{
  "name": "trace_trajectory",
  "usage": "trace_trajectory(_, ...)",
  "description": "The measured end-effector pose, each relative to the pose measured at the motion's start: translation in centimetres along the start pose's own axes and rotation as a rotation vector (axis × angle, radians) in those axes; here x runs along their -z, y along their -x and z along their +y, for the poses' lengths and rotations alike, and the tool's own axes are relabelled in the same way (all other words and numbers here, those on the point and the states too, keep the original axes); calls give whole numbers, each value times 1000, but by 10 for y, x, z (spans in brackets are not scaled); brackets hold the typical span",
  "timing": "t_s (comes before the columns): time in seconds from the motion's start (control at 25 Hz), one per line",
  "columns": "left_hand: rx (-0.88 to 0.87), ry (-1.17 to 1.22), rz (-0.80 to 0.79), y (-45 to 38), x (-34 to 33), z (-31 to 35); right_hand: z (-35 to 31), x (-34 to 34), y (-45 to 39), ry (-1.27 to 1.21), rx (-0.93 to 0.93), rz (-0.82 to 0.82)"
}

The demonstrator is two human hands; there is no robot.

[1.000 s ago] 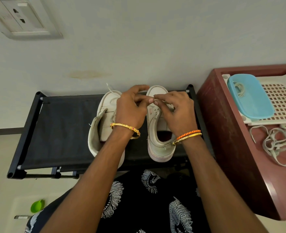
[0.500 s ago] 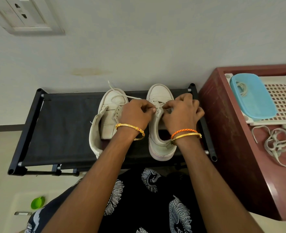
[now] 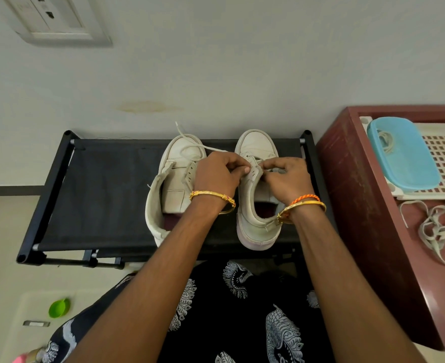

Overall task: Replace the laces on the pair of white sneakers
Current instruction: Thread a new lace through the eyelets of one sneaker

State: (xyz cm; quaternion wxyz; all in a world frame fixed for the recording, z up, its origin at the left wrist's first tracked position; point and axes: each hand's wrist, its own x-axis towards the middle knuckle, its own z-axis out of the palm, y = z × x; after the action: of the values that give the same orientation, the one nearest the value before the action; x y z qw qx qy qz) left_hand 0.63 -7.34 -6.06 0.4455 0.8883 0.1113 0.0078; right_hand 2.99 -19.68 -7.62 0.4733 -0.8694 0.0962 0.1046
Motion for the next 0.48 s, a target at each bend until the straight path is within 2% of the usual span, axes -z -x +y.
trace_trajectory(0.28,-78,-89,18,-1,-1,2,-1,5,1,-72,39,51)
trace_trajectory(0.48,-151,-218,18,-1,0,3,-4,7,3,-65,53,2)
